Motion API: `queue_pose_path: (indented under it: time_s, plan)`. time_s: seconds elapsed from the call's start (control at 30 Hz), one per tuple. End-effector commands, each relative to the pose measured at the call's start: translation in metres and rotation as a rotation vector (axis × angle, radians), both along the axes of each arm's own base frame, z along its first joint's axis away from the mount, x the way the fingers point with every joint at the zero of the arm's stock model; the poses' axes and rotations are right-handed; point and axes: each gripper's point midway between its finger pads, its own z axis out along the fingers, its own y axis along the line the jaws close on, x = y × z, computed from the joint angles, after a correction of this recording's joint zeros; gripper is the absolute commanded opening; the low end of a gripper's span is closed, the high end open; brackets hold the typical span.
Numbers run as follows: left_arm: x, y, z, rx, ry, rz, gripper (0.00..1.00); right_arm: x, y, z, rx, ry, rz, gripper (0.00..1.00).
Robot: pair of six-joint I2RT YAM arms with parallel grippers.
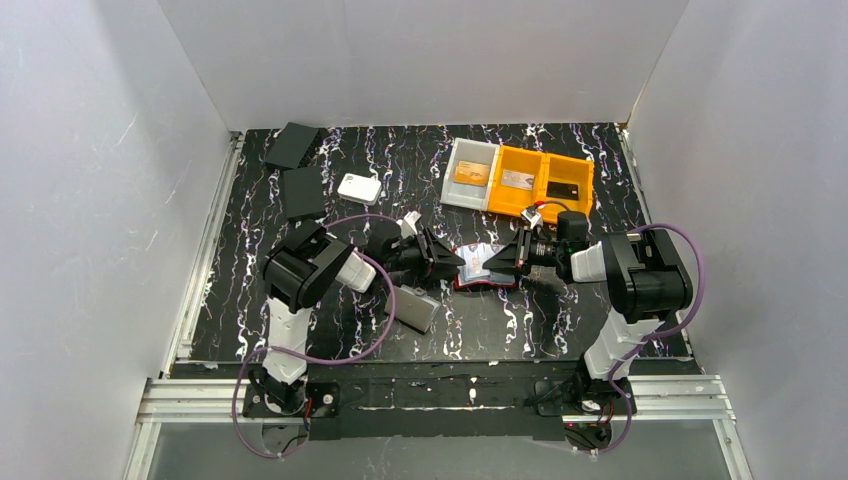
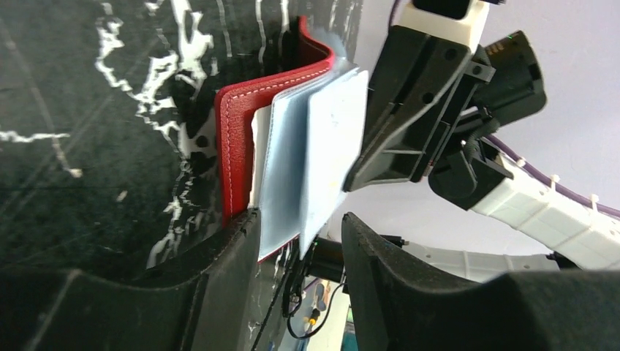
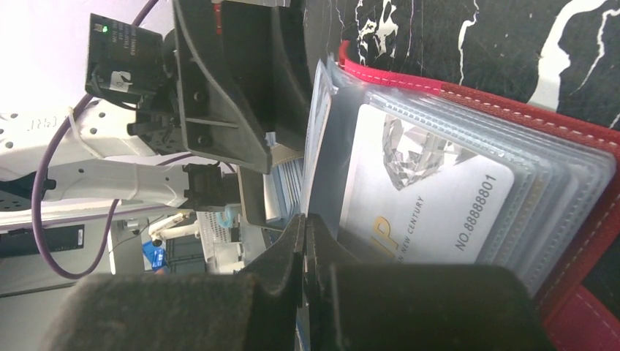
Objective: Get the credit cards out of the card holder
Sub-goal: Remove the credit card from the card holder.
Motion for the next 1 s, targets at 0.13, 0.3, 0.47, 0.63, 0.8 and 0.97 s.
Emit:
queue_pose_path:
  time_s: [0.13,0.3,0.47,0.63,0.8,0.97]
  plan:
    - [0.005,-0.007,-0.004,0.017,-0.008,-0.031,0.43,0.005,0.004,0.02,0.043,-0.09,0.039,0.01]
    - [0.005,-0.012,0.007,-0.013,-0.016,-0.052,0.41,0.003,0.007,0.015,0.04,-0.073,0.052,0.01]
    - [0.004,-0.004,0.005,0.006,-0.012,-0.008,0.4,0.004,0.006,0.013,0.029,-0.075,0.053,0.01]
    - [0.004,0.021,-0.004,0.064,-0.021,0.094,0.41,0.004,0.005,0.008,0.008,-0.072,0.052,0.01]
    - [0.002,0.024,0.016,0.049,-0.081,0.099,0.41,0.003,0.005,0.007,0.005,-0.068,0.051,0.01]
    - [0.002,0.014,0.042,0.001,-0.13,0.06,0.41,0.004,0.005,0.008,0.006,-0.073,0.053,0.01]
